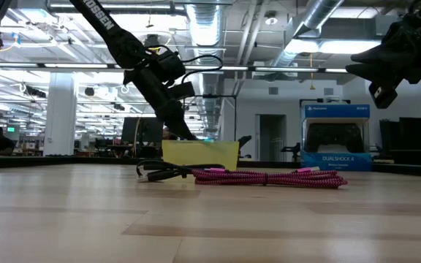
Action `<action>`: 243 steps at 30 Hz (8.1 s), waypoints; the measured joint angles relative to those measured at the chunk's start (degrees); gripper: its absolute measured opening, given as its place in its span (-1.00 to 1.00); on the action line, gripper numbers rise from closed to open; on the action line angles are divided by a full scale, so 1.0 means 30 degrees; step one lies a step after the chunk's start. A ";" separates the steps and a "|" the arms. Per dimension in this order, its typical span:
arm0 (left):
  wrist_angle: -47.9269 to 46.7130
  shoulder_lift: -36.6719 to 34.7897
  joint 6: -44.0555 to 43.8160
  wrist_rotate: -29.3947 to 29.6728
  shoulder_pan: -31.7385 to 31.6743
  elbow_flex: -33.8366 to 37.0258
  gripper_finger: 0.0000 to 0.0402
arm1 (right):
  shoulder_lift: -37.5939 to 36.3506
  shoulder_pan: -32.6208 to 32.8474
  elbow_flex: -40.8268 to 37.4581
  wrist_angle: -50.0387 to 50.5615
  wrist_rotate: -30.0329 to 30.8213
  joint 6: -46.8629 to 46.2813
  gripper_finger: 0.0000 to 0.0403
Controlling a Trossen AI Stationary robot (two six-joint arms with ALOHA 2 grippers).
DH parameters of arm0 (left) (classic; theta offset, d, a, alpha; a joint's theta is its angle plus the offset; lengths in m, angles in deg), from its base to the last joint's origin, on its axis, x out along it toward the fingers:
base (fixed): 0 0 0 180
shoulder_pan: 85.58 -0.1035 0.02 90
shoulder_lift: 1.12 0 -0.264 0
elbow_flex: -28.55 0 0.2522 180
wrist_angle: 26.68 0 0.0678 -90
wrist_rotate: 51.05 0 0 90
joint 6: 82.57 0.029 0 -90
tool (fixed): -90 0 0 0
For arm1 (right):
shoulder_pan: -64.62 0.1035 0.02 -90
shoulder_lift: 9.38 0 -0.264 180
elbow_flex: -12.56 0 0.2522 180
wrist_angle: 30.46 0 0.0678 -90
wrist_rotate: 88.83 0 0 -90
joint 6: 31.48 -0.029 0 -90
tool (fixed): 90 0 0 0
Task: Pick and place USB-C Cables
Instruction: Put the blue charger cable into the yellow bin, then put the black charger cable into the yellow bin
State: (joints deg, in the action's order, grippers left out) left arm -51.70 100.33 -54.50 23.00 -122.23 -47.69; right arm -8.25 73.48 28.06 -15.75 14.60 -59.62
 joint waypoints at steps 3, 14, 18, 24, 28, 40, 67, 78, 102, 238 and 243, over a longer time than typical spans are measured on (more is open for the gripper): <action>-0.0045 0.0000 0.0074 0.0020 0.0000 0.0000 -1.00 | -0.0003 -0.0003 0.0000 0.0000 0.0022 0.0058 -0.41; 0.0513 -0.0008 -0.0046 0.0049 -0.0029 0.0000 -1.00 | -0.0004 -0.0003 0.0000 0.0000 0.0047 0.0118 -0.41; 0.0446 -0.0015 -0.0172 0.0052 -0.0029 0.0000 -1.00 | 0.0000 -0.0006 0.0000 0.0000 0.0051 0.0118 -0.41; -0.0504 -0.0022 -0.0524 0.0658 -0.0066 -0.0246 -1.00 | 0.0000 -0.0003 -0.0003 0.0000 0.0137 0.0118 -0.41; -0.1237 -0.0022 -0.0526 0.0992 -0.0073 -0.1462 -1.00 | 0.0000 -0.0002 -0.0007 0.0000 0.0204 0.0417 -0.41; -0.3467 0.0699 -0.0308 0.1337 0.0190 -0.4367 -1.00 | 0.0000 0.0001 -0.0007 -0.0007 0.0430 0.0547 -0.41; -0.5023 0.6091 -0.0652 0.1301 0.0386 -0.6105 -1.00 | 0.0000 -0.0002 -0.0011 -0.0022 0.0503 0.0402 -0.41; -0.5054 0.6151 -0.0957 0.1444 0.0182 -0.6062 -0.94 | 0.0000 0.0001 -0.0013 -0.0022 0.0503 0.0394 -0.41; -0.5738 0.6317 -0.1469 0.3211 0.0211 -0.7467 -0.13 | 0.0000 -0.0003 -0.0007 -0.0022 0.0488 0.0391 -0.41; 1.9844 0.2575 -1.2556 0.9183 1.6007 0.9128 -1.00 | -0.0007 -0.0006 -0.0007 -0.0025 0.0481 0.0402 -0.41; 2.1238 0.2841 -1.2447 0.9285 1.6021 0.9571 -1.00 | -0.0002 -0.0006 -0.0007 -0.0026 0.0481 0.0402 -0.41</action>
State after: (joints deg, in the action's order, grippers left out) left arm 12.02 108.86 -91.84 50.85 -74.16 -18.98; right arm -8.26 73.46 28.04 -15.83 16.04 -58.42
